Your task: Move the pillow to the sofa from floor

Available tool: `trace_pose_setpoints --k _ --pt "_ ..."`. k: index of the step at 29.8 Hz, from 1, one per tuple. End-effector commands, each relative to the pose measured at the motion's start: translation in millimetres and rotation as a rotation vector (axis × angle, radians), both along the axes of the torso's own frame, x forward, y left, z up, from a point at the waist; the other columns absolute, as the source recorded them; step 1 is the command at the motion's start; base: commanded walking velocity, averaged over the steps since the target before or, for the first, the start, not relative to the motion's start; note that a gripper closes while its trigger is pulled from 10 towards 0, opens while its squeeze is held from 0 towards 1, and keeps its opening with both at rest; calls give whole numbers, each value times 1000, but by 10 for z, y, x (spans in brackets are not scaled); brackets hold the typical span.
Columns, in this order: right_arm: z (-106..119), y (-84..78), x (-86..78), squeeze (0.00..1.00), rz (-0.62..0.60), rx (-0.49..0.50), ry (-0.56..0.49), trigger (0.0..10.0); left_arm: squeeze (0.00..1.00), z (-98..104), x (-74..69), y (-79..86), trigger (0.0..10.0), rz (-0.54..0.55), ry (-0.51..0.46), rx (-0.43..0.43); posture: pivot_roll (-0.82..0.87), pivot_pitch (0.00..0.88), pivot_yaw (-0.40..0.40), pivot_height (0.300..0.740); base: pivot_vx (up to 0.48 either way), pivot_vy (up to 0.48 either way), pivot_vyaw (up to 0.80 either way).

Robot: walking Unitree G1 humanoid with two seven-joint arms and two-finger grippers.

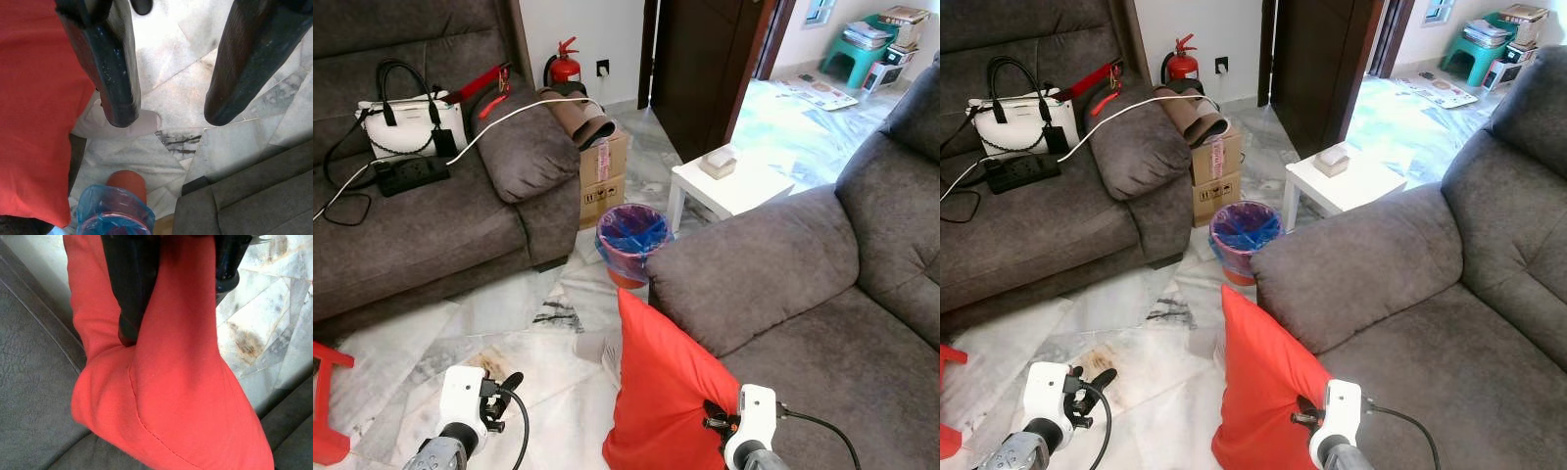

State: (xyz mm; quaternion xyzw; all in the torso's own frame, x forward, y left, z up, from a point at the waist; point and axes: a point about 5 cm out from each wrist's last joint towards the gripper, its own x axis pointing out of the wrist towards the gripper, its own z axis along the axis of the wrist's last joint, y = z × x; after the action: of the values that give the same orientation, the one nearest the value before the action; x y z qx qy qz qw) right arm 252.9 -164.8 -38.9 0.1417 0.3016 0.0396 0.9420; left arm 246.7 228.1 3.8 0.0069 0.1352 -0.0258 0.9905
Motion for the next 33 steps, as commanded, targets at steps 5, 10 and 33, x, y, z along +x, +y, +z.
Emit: trace_pose_setpoints --k 5,10,33 --pt "121 -43 122 0 -6 -10 -84 10000 0 -25 -40 5 10000 10 5 -8 186 144 -23 740 0 0 0" --pt "119 -40 120 0 -2 -10 -82 10000 0 -27 -38 4 10000 11 4 -9 186 143 -24 740 0 0 0" --pt "112 -44 110 0 -3 -8 -81 10000 0 -30 -48 -9 10000 -2 5 -9 185 145 -26 740 -163 0 0"
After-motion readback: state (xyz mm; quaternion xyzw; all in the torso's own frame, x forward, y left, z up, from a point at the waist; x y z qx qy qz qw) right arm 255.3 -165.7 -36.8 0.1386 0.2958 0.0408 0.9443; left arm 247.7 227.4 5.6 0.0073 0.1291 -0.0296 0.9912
